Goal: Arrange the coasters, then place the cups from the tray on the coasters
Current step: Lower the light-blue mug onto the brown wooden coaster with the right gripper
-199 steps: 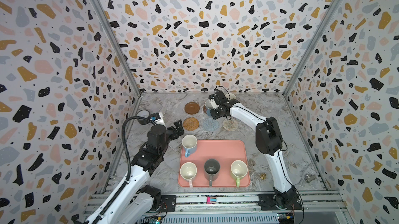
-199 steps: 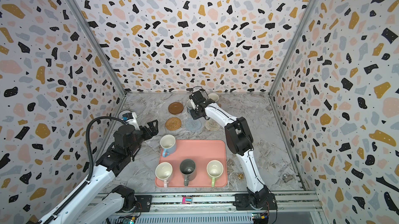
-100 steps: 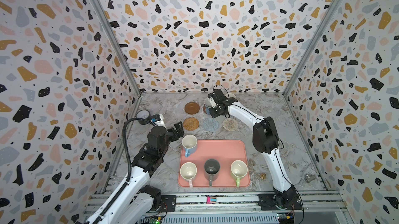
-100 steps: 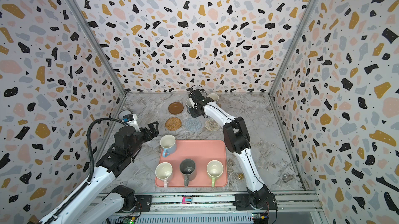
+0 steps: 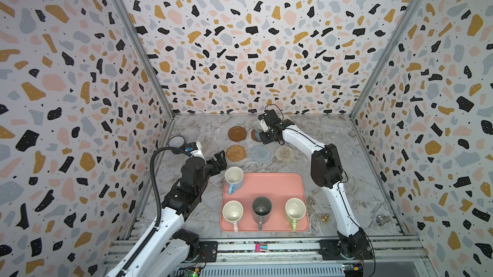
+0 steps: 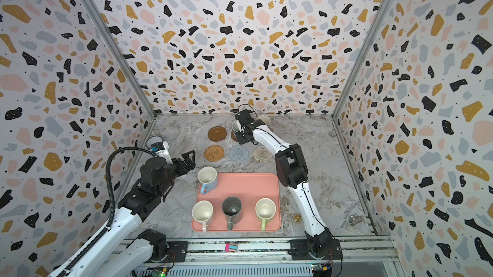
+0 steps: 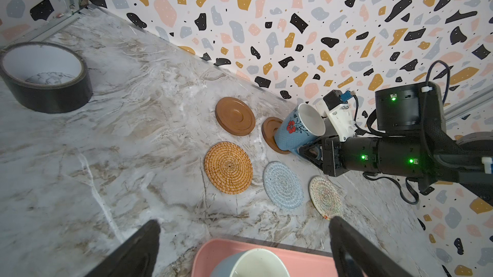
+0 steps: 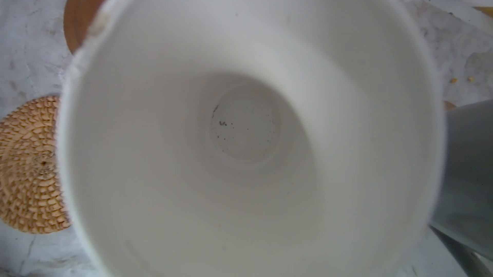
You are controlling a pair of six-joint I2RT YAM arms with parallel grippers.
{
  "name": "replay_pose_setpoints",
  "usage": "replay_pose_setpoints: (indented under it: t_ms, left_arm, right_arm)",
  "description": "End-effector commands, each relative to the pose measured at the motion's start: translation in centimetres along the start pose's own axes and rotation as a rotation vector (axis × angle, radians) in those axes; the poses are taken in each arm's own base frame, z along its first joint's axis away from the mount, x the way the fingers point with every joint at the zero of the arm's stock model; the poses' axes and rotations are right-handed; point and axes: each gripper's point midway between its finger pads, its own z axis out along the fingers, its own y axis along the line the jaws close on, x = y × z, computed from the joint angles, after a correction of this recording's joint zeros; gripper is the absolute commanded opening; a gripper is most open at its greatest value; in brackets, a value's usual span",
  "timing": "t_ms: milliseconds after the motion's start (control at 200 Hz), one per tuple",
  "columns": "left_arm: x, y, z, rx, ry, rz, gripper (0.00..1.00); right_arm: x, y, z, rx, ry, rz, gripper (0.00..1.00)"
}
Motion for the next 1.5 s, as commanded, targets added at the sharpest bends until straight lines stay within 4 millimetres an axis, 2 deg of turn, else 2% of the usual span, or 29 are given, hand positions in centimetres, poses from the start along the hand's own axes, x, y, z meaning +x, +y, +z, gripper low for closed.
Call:
replay_pose_setpoints:
  t_ms: [0,611,1347,1497]
  left_arm:
    - [-0.2,-0.3,-0.2,0.019,-0.012,-0.002,1.0]
    - [-0.3,-0.3,-0.5,0.016,-0.02,-0.007,0.99]
    - [-0.5,-0.4,-0.6,0.018,-0.02,-0.008,0.99]
    - [-0.5,-0.3,-0.6,0.014,-0.02,-0.009,0.99]
  right_arm:
    - [-4.3,-0.5,-2.6,0.004,-0.13,0.01,0.07]
    - [-3.2,-0.7,-0.6,-0.01,-0.092,0.002,0.09]
    - [-2.8,-0.8,0.0,-0.008,-0.081,0.009,0.3]
    - [-2.9,-0.8,-0.2,-0.004,-0.086,0.01,0.31]
